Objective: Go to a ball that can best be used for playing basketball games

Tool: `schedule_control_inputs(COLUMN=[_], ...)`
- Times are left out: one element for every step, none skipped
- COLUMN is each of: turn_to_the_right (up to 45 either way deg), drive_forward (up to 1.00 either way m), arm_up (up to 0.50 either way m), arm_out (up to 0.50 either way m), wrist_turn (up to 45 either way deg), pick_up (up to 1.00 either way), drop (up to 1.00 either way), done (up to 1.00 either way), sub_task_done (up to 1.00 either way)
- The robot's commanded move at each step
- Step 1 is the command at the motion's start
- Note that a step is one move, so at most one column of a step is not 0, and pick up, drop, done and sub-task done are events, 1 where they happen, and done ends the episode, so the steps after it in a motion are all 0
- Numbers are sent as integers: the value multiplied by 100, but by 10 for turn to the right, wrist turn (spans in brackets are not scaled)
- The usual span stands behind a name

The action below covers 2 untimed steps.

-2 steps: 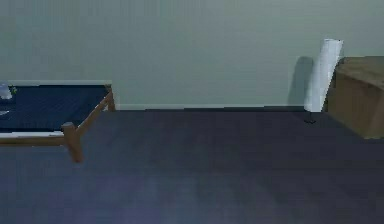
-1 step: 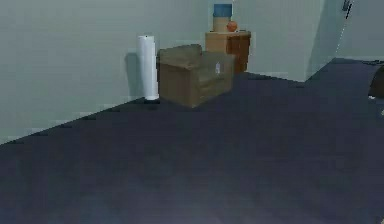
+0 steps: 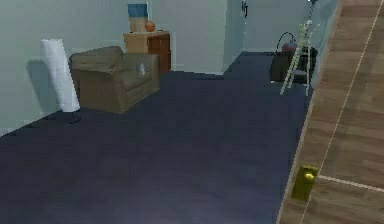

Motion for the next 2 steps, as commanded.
schedule_control_inputs(turn_to_the_right=[0, 0], drive_forward=[100, 100], arm_up=[0, 0], arm_out=[0, 0], wrist_turn=[0, 0], pick_up=[0, 0], drop=[0, 0], done=[0, 0], sub_task_done=[0, 0])
